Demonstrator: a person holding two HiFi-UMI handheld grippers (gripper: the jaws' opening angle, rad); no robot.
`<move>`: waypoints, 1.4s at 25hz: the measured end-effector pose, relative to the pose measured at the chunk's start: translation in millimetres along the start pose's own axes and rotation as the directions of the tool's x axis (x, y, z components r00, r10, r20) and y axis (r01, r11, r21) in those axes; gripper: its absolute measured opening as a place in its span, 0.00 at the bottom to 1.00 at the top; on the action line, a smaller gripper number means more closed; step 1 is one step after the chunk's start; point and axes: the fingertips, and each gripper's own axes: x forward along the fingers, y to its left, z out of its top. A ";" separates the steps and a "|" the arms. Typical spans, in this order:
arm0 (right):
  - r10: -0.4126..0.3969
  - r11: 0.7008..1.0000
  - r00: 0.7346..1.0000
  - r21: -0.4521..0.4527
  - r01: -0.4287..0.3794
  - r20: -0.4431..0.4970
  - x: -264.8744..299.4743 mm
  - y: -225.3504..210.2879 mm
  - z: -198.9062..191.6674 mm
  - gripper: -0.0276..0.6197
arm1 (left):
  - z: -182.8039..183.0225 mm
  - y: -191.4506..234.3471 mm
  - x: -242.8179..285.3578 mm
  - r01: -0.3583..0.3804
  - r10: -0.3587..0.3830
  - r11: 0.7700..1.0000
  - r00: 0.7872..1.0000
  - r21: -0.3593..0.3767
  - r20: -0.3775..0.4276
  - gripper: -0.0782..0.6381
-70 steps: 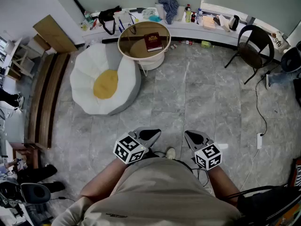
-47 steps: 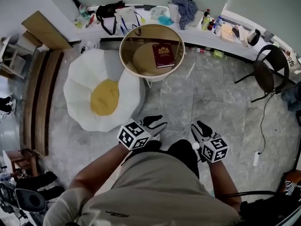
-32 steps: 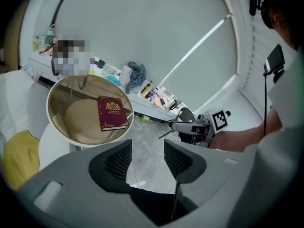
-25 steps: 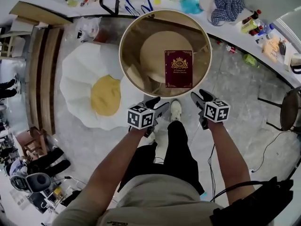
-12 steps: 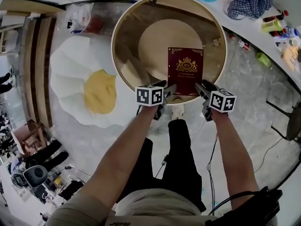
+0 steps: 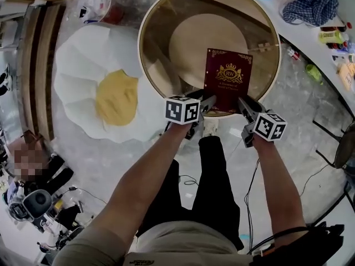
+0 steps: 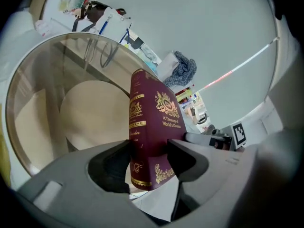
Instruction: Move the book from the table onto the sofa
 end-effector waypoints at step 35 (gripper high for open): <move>-0.085 0.993 0.943 0.046 0.105 -0.321 32.8 -43.2 -27.1 0.27 | -33.2 35.5 39.7 -0.002 -0.033 0.965 0.991 -0.261 -0.130 0.45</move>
